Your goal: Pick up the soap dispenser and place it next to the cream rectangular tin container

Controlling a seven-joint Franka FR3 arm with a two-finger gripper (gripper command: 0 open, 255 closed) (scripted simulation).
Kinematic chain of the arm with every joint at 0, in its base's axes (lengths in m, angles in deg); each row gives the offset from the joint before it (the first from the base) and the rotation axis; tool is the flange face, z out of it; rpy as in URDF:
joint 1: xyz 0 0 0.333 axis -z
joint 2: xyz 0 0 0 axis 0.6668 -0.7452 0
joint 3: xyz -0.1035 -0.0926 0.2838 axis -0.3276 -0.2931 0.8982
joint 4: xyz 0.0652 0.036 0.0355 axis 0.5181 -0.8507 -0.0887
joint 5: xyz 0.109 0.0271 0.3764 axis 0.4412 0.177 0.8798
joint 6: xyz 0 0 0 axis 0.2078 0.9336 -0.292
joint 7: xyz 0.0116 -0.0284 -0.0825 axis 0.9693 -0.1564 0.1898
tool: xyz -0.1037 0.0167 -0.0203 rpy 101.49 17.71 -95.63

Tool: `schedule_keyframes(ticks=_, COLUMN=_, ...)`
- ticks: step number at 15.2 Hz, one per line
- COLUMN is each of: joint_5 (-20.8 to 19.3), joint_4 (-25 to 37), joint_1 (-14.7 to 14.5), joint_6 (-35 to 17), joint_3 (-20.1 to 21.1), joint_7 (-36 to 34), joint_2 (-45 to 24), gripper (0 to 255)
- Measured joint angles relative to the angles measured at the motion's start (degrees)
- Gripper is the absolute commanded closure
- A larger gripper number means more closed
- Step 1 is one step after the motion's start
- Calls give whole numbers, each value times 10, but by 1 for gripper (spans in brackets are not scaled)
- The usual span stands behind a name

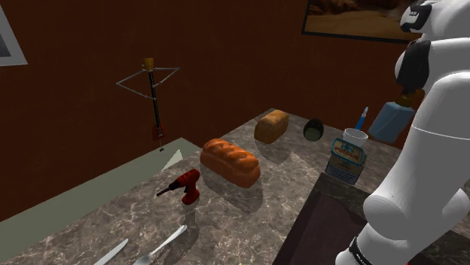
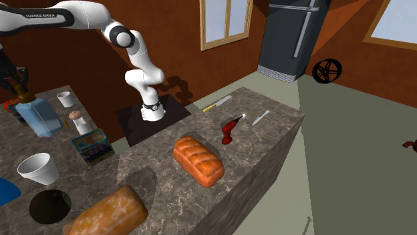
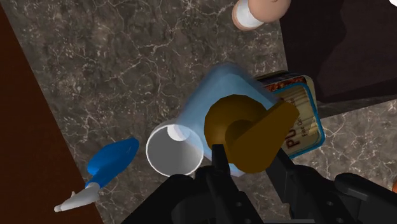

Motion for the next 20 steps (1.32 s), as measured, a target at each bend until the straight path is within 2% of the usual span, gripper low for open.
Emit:
schedule_keyframes(ticks=11, joint_5=-33, joint_4=-119, joint_1=-32, joint_6=-96, joint_3=3, joint_7=-19, joint_2=40, gripper=255)
schedule_keyframes(ticks=20, joint_5=-42, joint_4=-197, joint_1=-40, joint_6=-168, joint_3=5, joint_7=-24, joint_2=51, gripper=255)
